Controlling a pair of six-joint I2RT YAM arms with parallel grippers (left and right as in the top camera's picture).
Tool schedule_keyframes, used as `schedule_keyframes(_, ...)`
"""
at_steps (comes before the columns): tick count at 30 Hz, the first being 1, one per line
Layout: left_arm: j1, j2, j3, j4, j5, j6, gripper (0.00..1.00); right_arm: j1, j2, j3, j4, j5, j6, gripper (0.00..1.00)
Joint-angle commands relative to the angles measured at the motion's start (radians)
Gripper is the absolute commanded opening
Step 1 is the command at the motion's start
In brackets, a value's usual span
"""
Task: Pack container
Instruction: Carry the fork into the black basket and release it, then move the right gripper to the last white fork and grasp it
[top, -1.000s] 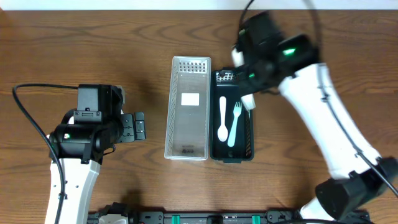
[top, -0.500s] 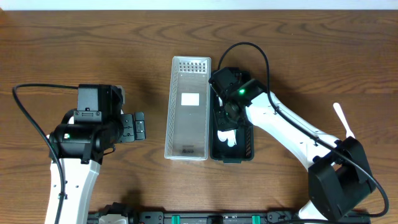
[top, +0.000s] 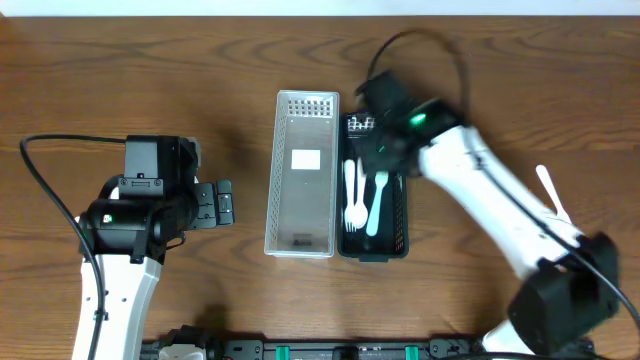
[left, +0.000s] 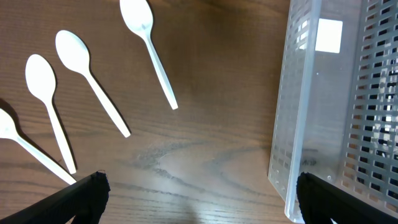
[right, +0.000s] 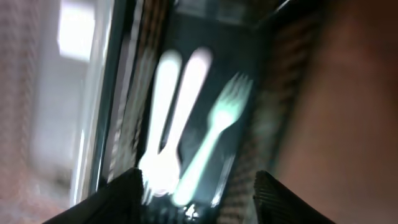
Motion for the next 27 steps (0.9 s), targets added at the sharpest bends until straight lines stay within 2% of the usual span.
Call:
schedule_keyframes(1,0.006,-0.005,0.012,0.001,-0.001,-0.01,0.98,-0.159,-0.128,0.09,-0.037,0.069,-0.113,0.64)
schedule_keyframes(8,0.006,-0.005,0.012,0.001,-0.001,-0.01,0.98,-0.624,-0.185,0.084,-0.16,0.031,-0.345,0.65)
schedule_keyframes(12,0.006,-0.005,0.012,0.001,-0.001,-0.01,0.98,-0.837,-0.154,-0.011,-0.13,0.031,-0.463,0.66)
schedule_keyframes(19,0.006,-0.005,0.012,0.001,-0.001,-0.01,0.98,-0.993,-0.071,-0.229,0.086,0.029,-0.501,0.76)
schedule_keyframes(23,0.006,-0.005,0.012,0.001,-0.001,-0.01,0.98,-1.013,0.012,-0.28,0.17,-0.064,-0.549,0.8)
schedule_keyframes(27,0.006,-0.005,0.012,0.001,-0.001,-0.01,0.98,-1.008,0.102,-0.28,0.218,-0.063,-0.579,0.82)
